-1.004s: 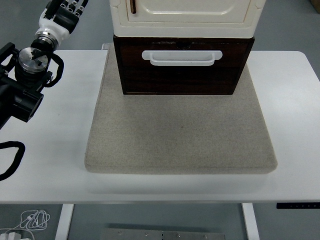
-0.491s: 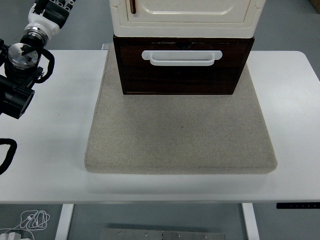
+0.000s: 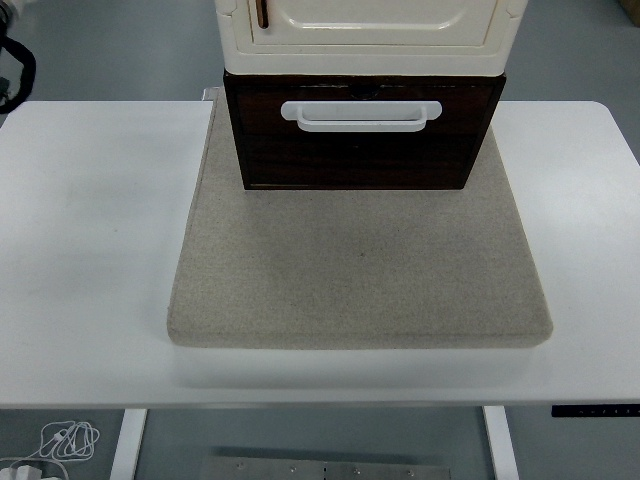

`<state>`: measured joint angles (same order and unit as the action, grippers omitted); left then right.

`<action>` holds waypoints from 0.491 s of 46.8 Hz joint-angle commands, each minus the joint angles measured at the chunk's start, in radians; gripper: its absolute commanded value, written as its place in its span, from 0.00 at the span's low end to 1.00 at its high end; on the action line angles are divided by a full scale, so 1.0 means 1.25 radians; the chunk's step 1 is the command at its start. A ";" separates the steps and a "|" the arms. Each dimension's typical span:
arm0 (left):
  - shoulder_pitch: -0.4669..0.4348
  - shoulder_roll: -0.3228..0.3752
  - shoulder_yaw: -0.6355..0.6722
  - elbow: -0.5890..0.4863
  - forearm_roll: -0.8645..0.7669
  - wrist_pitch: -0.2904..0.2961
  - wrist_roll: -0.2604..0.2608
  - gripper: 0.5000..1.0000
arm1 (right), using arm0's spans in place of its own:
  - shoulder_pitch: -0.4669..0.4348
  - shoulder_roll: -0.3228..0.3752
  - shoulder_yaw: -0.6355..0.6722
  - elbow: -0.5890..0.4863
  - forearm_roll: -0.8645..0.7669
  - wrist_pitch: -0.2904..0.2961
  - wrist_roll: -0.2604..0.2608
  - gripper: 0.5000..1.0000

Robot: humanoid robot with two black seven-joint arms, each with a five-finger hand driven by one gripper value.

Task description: Open the drawer under the combination cabinet

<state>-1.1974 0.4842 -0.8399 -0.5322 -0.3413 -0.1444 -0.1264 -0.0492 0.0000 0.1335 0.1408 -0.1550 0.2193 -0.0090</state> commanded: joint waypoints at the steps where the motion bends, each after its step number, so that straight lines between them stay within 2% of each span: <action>1: -0.046 0.008 0.040 0.005 0.024 0.001 -0.001 1.00 | 0.000 0.000 0.000 0.000 0.000 0.000 0.000 0.85; 13: -0.160 0.027 0.039 0.005 0.193 0.010 -0.002 1.00 | 0.000 0.000 0.000 0.000 0.000 0.000 0.000 0.85; 23: -0.268 0.036 0.051 -0.006 0.226 0.014 -0.001 1.00 | 0.000 0.000 0.000 0.000 0.000 0.000 0.000 0.85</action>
<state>-1.4857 0.5195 -0.7824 -0.5341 -0.0729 -0.1281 -0.1282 -0.0490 0.0000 0.1335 0.1405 -0.1547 0.2194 -0.0093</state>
